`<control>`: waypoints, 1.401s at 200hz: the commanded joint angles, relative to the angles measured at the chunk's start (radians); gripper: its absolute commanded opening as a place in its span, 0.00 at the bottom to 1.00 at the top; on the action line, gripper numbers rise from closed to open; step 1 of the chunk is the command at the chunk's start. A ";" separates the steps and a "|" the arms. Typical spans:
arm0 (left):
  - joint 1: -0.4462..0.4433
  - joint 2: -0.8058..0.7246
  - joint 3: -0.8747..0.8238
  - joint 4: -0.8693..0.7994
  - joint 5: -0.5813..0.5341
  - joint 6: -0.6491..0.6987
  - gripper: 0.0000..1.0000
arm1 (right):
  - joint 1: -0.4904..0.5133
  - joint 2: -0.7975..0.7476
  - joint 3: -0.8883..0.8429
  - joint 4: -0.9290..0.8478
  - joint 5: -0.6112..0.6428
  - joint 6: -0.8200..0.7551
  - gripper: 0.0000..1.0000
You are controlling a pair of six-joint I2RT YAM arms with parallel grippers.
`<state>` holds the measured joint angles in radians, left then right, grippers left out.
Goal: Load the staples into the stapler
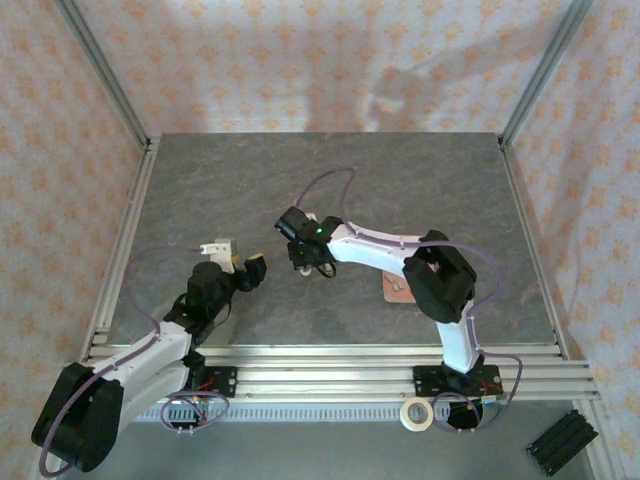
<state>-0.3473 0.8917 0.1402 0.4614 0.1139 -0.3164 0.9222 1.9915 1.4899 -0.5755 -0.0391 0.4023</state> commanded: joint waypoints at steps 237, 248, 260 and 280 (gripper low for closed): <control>-0.007 0.003 -0.004 0.010 -0.013 0.016 0.75 | 0.001 0.013 0.041 0.009 0.044 -0.050 0.15; -0.006 0.003 -0.004 0.010 -0.012 0.016 0.75 | 0.001 0.013 0.044 0.009 0.043 -0.049 0.15; -0.007 0.003 -0.004 0.011 -0.012 0.018 0.75 | 0.002 0.016 0.044 0.012 0.041 -0.049 0.15; -0.007 0.003 -0.004 0.010 -0.010 0.018 0.75 | 0.001 0.024 0.043 0.014 0.039 -0.047 0.15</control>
<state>-0.3473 0.8925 0.1402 0.4614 0.1146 -0.3130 0.9222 2.0487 1.5208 -0.5732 -0.0219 0.3435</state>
